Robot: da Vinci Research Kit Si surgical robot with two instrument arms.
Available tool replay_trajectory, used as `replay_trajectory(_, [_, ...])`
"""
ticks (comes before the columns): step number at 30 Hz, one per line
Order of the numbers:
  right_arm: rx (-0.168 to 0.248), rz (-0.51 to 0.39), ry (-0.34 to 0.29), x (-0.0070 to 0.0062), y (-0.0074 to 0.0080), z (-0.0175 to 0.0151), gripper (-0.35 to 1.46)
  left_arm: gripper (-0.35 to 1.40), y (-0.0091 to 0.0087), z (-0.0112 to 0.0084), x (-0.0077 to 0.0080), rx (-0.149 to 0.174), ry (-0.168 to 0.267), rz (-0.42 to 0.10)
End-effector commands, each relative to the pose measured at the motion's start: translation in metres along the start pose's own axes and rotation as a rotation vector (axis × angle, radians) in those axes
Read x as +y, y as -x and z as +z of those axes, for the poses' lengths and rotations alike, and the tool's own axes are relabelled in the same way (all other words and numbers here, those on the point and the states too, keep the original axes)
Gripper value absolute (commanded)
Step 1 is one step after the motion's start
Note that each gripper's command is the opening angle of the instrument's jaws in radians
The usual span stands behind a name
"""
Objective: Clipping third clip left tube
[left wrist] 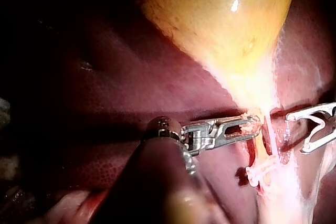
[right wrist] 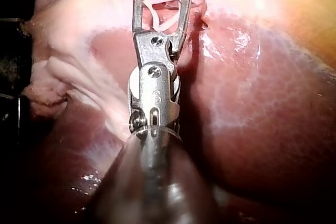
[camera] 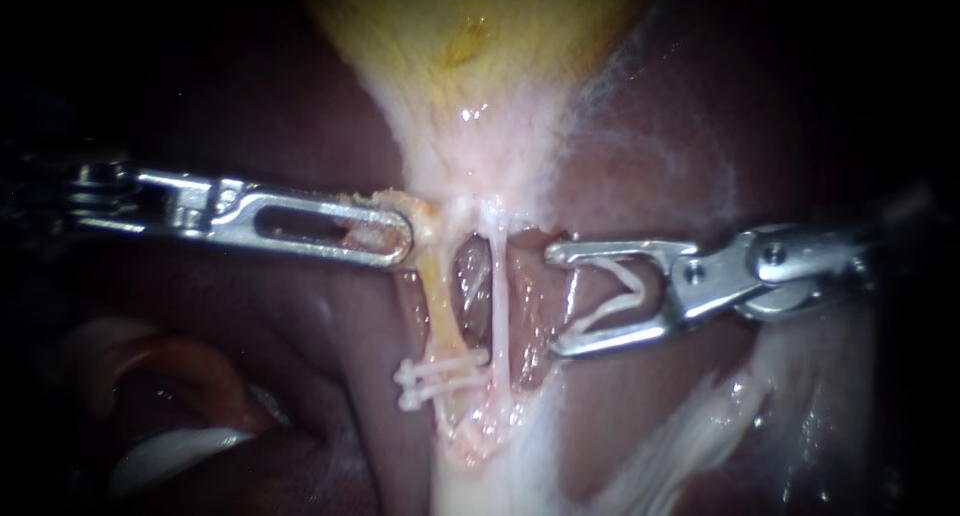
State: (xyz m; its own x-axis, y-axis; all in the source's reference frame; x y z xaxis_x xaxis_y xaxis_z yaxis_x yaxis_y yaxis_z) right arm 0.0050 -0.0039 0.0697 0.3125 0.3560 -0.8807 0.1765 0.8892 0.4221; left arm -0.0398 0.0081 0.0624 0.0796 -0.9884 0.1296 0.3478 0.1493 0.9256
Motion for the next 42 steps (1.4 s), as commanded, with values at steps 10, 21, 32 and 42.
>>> replay_trajectory(10, [0.000,0.033,-0.012,0.0004,0.0005,0.0038,0.49,-0.35,-0.0001,0.0001,-0.0002,-0.003,0.003,0.000])
replay_trajectory(21, [-0.003,0.104,-0.019,0.0006,0.0009,0.0064,0.49,-0.35,-0.0002,0.0004,-0.0005,0.000,0.000,0.000])
replay_trajectory(32, [0.009,0.187,-0.073,0.0008,0.0015,0.0101,0.48,-0.35,-0.0002,0.0005,-0.0006,0.000,0.000,0.000])
replay_trajectory(42, [0.129,0.296,-0.125,0.0016,0.0008,0.0112,0.46,-0.35,-0.0001,0.0006,-0.0004,0.000,-0.001,0.000])
